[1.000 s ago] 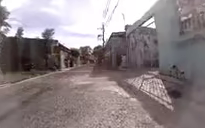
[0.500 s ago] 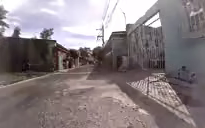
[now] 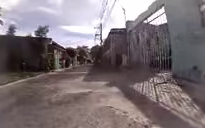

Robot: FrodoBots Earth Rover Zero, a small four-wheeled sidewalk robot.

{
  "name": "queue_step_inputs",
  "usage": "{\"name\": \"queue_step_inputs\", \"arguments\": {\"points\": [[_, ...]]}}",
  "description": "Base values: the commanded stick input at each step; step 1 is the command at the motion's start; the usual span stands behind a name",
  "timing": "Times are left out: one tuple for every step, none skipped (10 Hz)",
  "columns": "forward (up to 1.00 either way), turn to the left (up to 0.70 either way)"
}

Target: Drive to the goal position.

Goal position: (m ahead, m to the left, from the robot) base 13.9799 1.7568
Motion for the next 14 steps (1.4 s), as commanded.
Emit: {"name": "queue_step_inputs", "arguments": {"points": [[0.85, 0.0], [0.85, 0.0], [0.85, 0.0], [0.85, 0.0], [0.85, 0.0], [0.85, 0.0], [0.85, 0.0], [0.85, 0.0], [0.85, 0.0], [0.85, 0.0], [0.85, 0.08], [0.85, 0.31], [0.85, 0.07], [0.85, 0.0]]}}
